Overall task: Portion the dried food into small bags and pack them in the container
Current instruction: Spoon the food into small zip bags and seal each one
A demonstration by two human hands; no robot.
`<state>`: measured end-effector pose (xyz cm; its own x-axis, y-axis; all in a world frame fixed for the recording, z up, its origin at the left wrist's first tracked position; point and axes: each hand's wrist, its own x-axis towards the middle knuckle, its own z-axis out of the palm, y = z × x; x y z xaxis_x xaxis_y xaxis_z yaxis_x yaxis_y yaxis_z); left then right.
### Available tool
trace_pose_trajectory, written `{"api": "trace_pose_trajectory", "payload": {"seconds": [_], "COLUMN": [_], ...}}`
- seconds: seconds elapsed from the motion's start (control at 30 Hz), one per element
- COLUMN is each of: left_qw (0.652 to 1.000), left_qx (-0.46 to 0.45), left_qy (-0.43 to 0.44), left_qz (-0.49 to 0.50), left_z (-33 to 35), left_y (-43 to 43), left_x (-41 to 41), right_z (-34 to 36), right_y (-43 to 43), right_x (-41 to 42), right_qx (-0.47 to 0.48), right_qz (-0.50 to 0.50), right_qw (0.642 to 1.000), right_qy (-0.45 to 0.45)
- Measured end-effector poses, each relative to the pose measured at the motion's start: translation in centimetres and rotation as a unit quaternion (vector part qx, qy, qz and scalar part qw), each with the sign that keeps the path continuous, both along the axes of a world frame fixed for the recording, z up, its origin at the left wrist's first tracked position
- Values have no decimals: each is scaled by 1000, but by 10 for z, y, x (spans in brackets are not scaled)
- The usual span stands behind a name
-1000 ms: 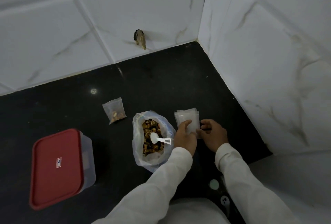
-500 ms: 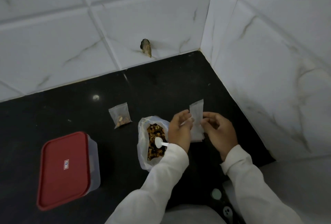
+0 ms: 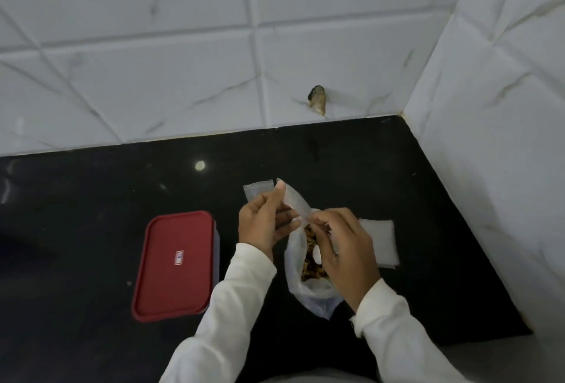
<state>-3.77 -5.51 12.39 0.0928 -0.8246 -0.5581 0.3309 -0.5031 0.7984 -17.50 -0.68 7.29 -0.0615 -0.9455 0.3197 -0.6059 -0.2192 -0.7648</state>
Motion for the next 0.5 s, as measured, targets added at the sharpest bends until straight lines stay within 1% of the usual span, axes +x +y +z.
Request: {"api": "trace_pose_trajectory", "payload": {"seconds": [0.1, 0.23, 0.4, 0.47, 0.5], "left_qw": [999, 998, 995, 997, 999], "left_qx": [19, 40, 56, 37, 15], "left_qy": [28, 52, 86, 62, 24], "left_qz": [14, 7, 7, -10, -20], "left_z": [-5, -12, -21, -24, -26], "left_y": [1, 1, -3, -4, -4], "left_x": [21, 38, 49, 50, 50], "right_z": [-4, -13, -19, -21, -21], "right_y": [-3, -6, -9, -9, -9], "right_x": [18, 34, 45, 49, 51], "right_qx": [-3, 10, 11, 27, 41], "right_qz": [11, 30, 7, 7, 3], "right_qw": [1000, 999, 1000, 999, 999], "right_qy": [-6, 4, 14, 21, 12]}}
